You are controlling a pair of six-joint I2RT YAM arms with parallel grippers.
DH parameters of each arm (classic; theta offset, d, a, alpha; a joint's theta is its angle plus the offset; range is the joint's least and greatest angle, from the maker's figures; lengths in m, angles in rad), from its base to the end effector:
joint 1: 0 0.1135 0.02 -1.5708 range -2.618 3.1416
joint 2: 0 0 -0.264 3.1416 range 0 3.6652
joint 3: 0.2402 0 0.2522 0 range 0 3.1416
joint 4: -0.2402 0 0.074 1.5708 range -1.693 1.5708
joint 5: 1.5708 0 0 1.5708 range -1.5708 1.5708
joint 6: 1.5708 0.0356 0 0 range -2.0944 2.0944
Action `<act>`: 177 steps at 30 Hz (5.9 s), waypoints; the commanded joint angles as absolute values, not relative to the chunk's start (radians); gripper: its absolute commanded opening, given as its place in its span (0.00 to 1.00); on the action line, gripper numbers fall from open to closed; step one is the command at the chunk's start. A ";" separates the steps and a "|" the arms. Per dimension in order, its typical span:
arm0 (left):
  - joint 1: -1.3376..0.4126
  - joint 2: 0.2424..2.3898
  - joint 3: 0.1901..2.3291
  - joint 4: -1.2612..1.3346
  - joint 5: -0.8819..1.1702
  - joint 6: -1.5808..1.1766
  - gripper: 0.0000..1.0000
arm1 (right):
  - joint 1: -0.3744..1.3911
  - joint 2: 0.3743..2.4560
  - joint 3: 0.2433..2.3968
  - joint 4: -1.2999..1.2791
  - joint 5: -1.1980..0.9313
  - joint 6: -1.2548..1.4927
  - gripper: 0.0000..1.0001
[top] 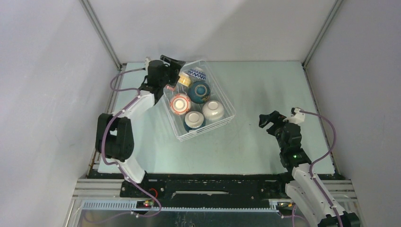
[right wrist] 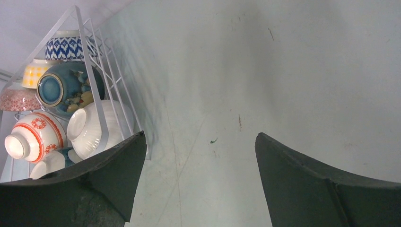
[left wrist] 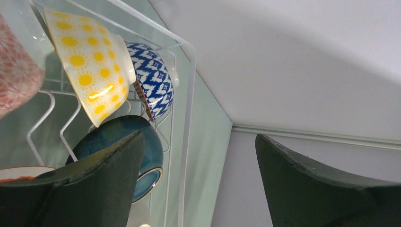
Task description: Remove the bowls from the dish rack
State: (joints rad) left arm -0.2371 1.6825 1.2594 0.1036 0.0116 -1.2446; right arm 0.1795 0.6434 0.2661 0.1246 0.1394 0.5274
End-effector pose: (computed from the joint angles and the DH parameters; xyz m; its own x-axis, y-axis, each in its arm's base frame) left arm 0.3901 -0.0947 0.2956 -0.3305 -0.8946 -0.3008 -0.2105 0.3805 -0.9005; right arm 0.1626 0.0245 0.2101 -0.2349 0.4639 -0.8542 0.0854 0.8852 0.4573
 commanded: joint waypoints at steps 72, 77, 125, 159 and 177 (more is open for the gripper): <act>-0.323 2.140 1.613 0.176 -0.055 -1.533 0.78 | 0.189 0.656 0.272 0.165 0.100 0.511 0.91; -0.319 2.146 1.608 0.190 -0.050 -1.532 0.69 | 0.190 0.662 0.272 0.169 0.096 0.509 0.91; -0.245 2.237 1.651 0.575 0.183 -1.479 0.00 | 0.187 0.678 0.277 0.170 0.093 0.503 0.91; -0.180 1.796 1.194 1.231 0.625 -1.586 0.00 | 0.203 0.670 0.279 0.174 0.084 0.494 0.90; -0.156 1.119 0.923 -0.039 0.084 -0.737 0.00 | 0.238 0.676 0.283 0.180 0.089 0.495 0.89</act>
State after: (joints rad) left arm -0.1631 1.2976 0.9344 0.3393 0.4538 -0.9638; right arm 0.2249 0.6773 0.2661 0.1505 0.0776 0.5175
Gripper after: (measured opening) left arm 0.024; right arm 0.894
